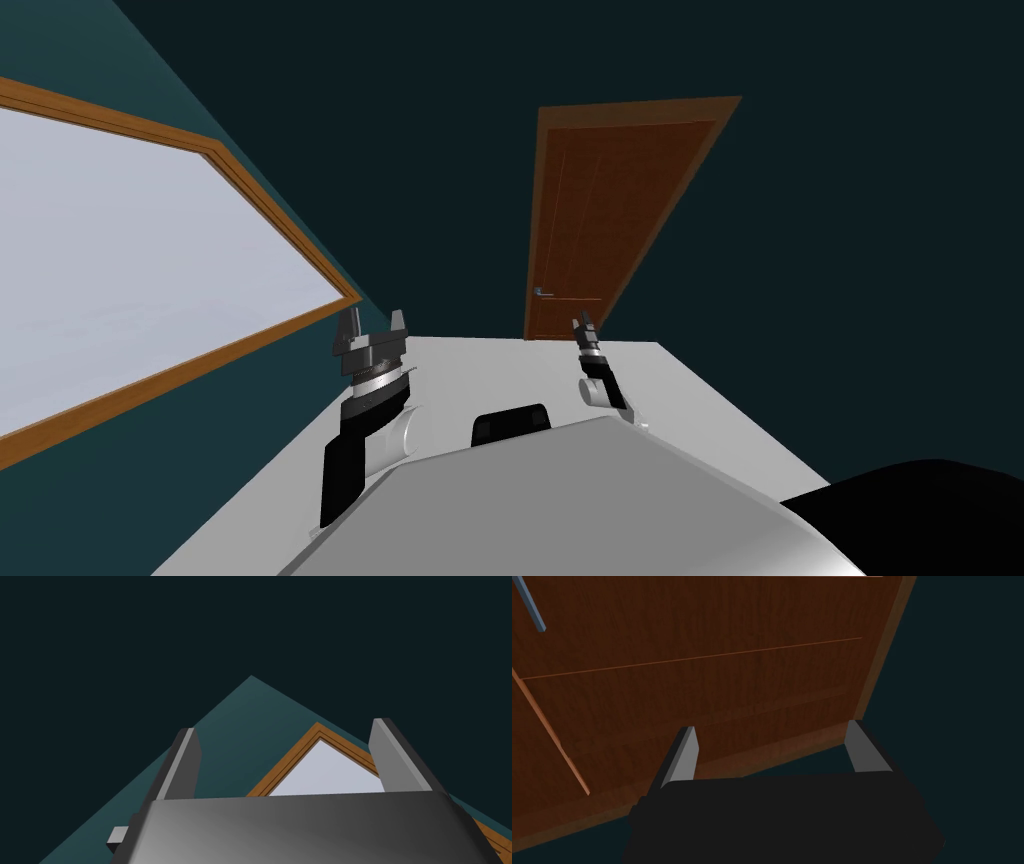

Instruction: Pull the door open

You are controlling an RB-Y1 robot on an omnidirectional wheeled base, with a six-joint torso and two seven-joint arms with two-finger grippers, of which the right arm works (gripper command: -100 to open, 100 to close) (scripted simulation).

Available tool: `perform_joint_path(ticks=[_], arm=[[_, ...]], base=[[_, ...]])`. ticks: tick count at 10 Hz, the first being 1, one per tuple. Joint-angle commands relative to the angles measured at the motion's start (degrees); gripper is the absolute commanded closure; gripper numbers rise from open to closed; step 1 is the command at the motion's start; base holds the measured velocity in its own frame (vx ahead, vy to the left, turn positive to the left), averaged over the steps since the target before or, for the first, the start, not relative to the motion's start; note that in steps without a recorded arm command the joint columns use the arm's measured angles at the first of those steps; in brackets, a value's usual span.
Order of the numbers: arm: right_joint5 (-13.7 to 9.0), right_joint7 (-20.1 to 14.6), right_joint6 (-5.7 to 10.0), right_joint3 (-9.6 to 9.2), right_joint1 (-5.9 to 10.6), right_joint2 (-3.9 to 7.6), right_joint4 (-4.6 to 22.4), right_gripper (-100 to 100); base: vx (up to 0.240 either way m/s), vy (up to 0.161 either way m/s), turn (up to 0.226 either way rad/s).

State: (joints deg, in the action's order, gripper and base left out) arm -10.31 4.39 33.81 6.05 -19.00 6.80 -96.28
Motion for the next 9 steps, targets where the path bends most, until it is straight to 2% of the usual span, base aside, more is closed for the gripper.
perform_joint_path(ticks=[1,2,3,9], arm=[[-0.3,-0.4,0.88,0.16,0.68,0.30,2.9,-100],[-0.5,-0.6,1.28,0.32,1.16,0.54,4.6,-100],[-0.5,-0.6,1.28,0.32,1.16,0.54,4.8,-100],[-1.7,-2.0,3.70,1.23,4.06,1.88,15.5,-100]], base=[[0.098,-0.013,0.075],[0.100,-0.003,0.096],[0.072,0.000,0.025],[0.088,-0.009,0.079]])
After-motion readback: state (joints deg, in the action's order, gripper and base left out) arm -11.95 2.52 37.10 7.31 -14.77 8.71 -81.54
